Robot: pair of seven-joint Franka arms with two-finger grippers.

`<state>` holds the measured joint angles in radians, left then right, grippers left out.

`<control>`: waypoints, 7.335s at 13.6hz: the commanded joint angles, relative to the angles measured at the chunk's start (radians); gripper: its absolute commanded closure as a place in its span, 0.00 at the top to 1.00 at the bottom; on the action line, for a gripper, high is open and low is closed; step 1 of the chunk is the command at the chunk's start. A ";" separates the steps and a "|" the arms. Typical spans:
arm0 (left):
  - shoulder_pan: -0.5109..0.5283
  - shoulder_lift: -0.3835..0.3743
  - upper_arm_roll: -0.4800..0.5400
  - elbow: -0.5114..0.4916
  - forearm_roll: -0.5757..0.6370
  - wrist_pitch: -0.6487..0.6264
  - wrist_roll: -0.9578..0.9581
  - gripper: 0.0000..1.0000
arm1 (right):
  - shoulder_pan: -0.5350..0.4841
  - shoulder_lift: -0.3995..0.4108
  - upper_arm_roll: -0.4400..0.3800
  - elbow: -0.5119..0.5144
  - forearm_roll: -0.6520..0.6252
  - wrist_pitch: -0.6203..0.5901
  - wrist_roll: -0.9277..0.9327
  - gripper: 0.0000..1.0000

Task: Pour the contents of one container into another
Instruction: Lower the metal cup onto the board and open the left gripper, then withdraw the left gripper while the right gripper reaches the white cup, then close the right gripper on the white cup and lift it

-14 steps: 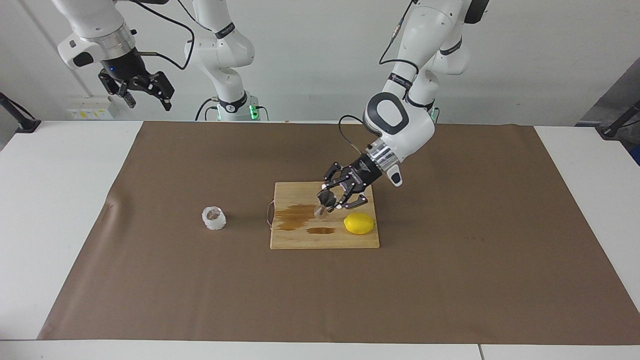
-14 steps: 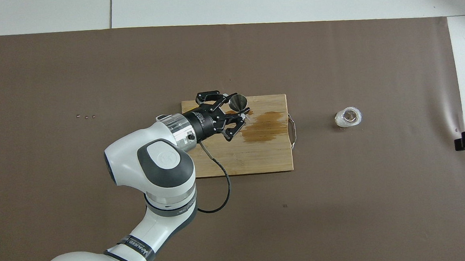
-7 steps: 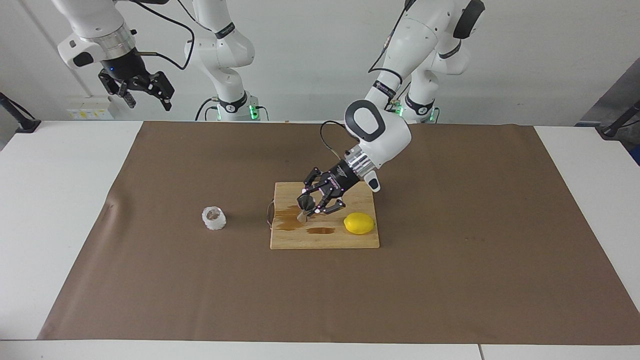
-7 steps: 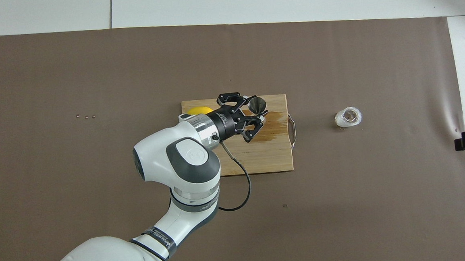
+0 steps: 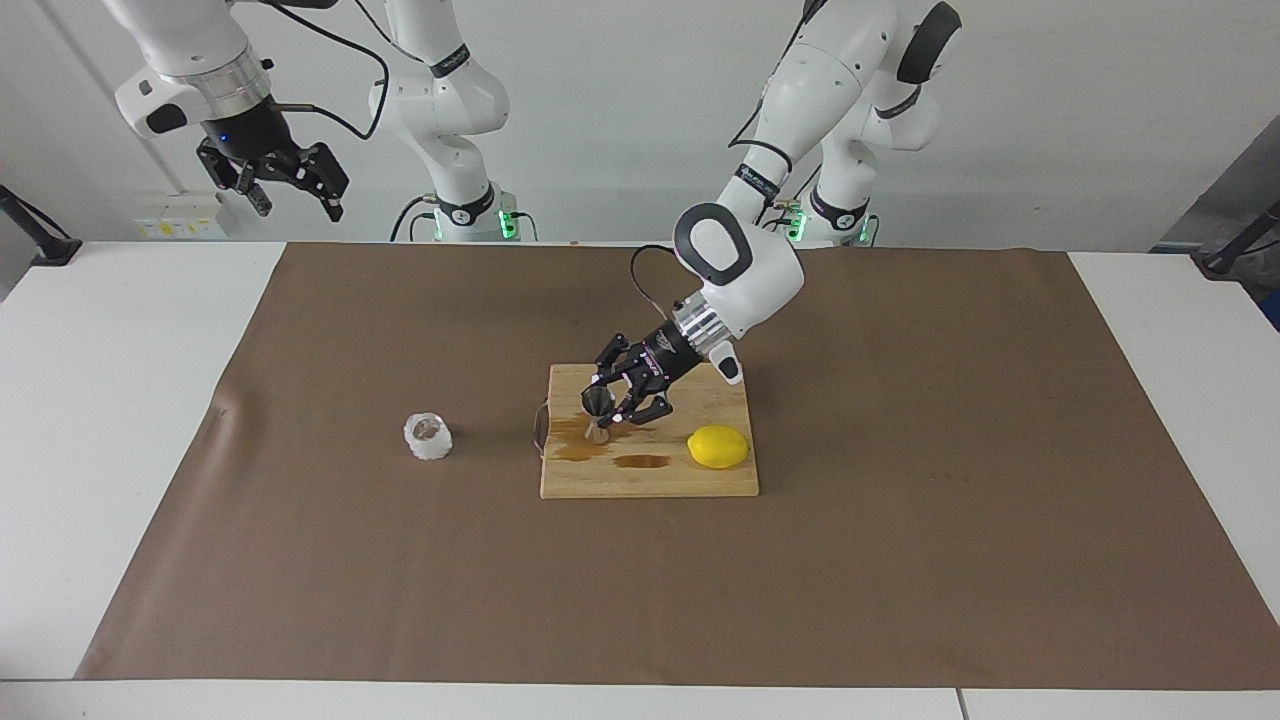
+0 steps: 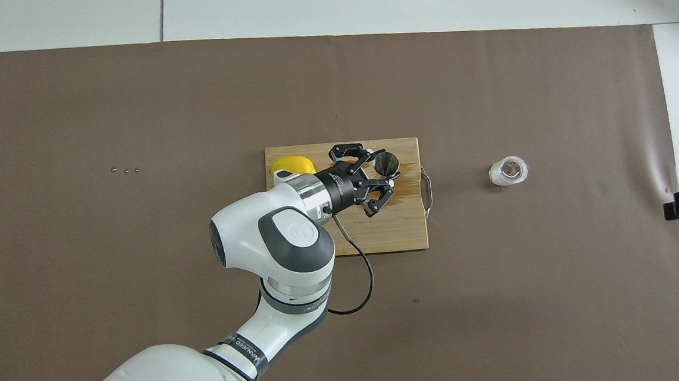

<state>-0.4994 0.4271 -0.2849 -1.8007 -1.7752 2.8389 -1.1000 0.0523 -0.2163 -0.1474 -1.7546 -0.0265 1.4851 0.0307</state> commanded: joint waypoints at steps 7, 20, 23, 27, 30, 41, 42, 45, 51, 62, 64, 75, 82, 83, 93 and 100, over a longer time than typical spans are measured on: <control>-0.039 0.016 0.006 0.012 -0.018 0.051 0.035 0.11 | -0.012 -0.005 0.003 0.007 -0.004 -0.019 -0.014 1.00; -0.036 0.013 0.006 0.003 -0.016 0.062 0.046 1.00 | -0.016 -0.011 0.000 -0.006 -0.004 -0.019 -0.015 1.00; -0.036 0.015 0.006 0.003 -0.015 0.076 0.054 1.00 | -0.005 -0.055 0.002 -0.094 -0.004 0.030 -0.020 1.00; -0.042 0.012 0.003 -0.017 -0.015 0.100 0.098 1.00 | -0.005 -0.064 0.002 -0.157 -0.004 0.168 -0.258 1.00; -0.062 0.004 0.001 -0.049 -0.015 0.099 0.117 1.00 | -0.014 -0.058 0.000 -0.171 -0.004 0.239 -0.581 1.00; 0.007 -0.074 0.004 -0.200 0.112 -0.019 0.152 1.00 | -0.026 0.021 0.000 -0.190 0.049 0.420 -1.211 1.00; 0.013 -0.088 0.007 -0.207 0.112 -0.035 0.152 1.00 | -0.031 0.034 -0.001 -0.192 0.060 0.417 -1.263 1.00; 0.076 -0.140 0.009 -0.252 0.163 -0.113 0.149 1.00 | -0.098 0.115 -0.001 -0.186 0.175 0.420 -1.498 1.00; 0.139 -0.211 0.015 -0.302 0.289 -0.229 0.141 1.00 | -0.177 0.316 -0.001 -0.175 0.434 0.501 -1.819 1.00; 0.314 -0.347 0.018 -0.292 1.009 -0.530 -0.150 1.00 | -0.166 0.574 0.009 -0.175 0.882 0.511 -2.075 1.00; 0.343 -0.369 0.016 -0.278 1.170 -0.587 -0.165 1.00 | -0.160 0.603 0.009 -0.177 0.949 0.512 -2.144 1.00; 0.507 -0.465 0.023 -0.184 1.528 -0.806 0.179 1.00 | -0.121 0.606 0.009 -0.256 0.976 0.567 -2.235 1.00; 0.546 -0.501 0.082 -0.140 1.648 -0.866 0.549 1.00 | -0.097 0.611 0.009 -0.255 0.993 0.580 -2.269 1.00; 0.547 -0.501 0.090 -0.134 1.648 -0.881 0.628 1.00 | -0.097 0.611 0.009 -0.255 0.993 0.580 -2.269 0.84; 0.542 -0.508 0.213 0.055 1.723 -1.148 1.057 1.00 | -0.091 0.591 0.012 -0.238 0.984 0.580 -2.214 0.48; 0.550 -0.562 0.220 0.081 1.722 -1.231 1.125 1.00 | 0.069 0.448 0.026 -0.183 0.726 0.590 -1.782 0.48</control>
<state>0.0499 -0.1259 -0.0665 -1.7306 -0.0712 1.6339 0.0104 0.0951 0.2869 -0.1286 -1.9382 0.7726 2.0687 -1.8784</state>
